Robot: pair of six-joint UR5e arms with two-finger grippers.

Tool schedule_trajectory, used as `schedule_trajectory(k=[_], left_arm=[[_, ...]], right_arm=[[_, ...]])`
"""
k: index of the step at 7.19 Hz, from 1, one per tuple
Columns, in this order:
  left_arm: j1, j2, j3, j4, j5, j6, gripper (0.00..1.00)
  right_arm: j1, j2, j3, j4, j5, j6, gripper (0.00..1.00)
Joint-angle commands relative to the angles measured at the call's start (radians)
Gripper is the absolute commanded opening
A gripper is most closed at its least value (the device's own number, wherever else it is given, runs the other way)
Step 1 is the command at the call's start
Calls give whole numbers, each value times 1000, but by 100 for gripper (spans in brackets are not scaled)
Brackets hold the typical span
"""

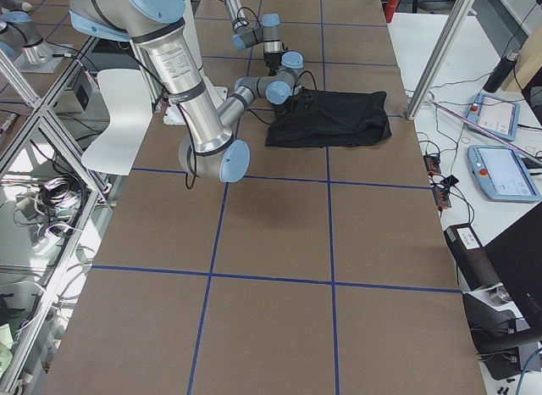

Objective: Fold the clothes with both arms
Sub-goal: 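Grasp the shirt's near corners with both grippers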

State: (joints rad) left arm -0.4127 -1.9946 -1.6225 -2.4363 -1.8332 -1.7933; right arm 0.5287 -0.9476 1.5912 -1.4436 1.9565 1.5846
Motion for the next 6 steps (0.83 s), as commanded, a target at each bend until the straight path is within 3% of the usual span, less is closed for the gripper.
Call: schedule_trajectory(k=[1,6], left_arm=[[0,0,-2,-1,0,0,0],[0,0,-2,-1,3,0,0]], right_arm=[[4,-16,24,-12,12,5,100],[-24,-30,-5,-41,-4,14,100]])
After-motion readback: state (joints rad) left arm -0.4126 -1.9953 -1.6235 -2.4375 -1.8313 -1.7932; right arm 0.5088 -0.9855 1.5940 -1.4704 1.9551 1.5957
